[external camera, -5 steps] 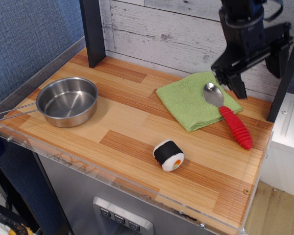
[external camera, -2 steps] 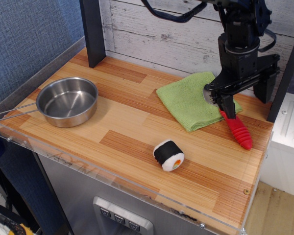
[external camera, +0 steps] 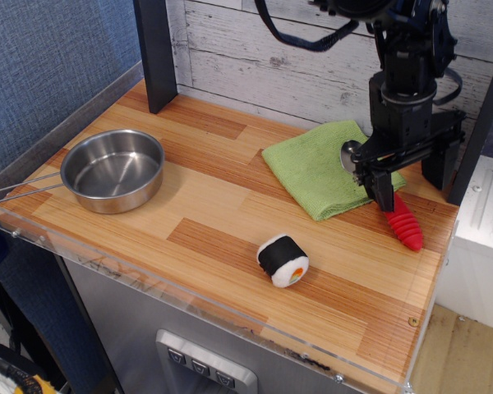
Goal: Place the red spoon in middle of the table.
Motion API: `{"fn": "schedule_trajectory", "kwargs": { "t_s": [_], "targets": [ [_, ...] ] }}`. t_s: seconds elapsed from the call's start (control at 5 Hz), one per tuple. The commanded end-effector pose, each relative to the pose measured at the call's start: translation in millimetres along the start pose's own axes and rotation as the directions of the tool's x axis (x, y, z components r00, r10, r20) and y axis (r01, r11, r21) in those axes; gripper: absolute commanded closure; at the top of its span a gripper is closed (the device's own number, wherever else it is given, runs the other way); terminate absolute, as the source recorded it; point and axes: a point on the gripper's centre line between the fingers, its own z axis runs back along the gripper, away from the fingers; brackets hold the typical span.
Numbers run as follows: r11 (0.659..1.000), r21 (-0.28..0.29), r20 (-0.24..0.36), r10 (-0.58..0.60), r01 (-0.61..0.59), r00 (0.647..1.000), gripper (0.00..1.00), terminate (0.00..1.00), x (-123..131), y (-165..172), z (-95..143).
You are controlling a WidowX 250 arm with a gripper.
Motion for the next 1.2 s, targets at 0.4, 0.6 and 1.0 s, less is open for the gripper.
{"fn": "schedule_trajectory", "kwargs": {
  "t_s": [0.4,0.6,1.0],
  "targets": [
    [0.994,0.079,-0.026,-0.075,0.076,0.997,0.0,0.0,-10,6,-2],
    [0.994,0.058,-0.031,-0.089,0.09,0.996,0.0,0.0,-12,5,1],
    [0.992,0.033,-0.039,-0.121,0.123,0.992,1.0,0.0,-14,-5,7]
  ]
}}
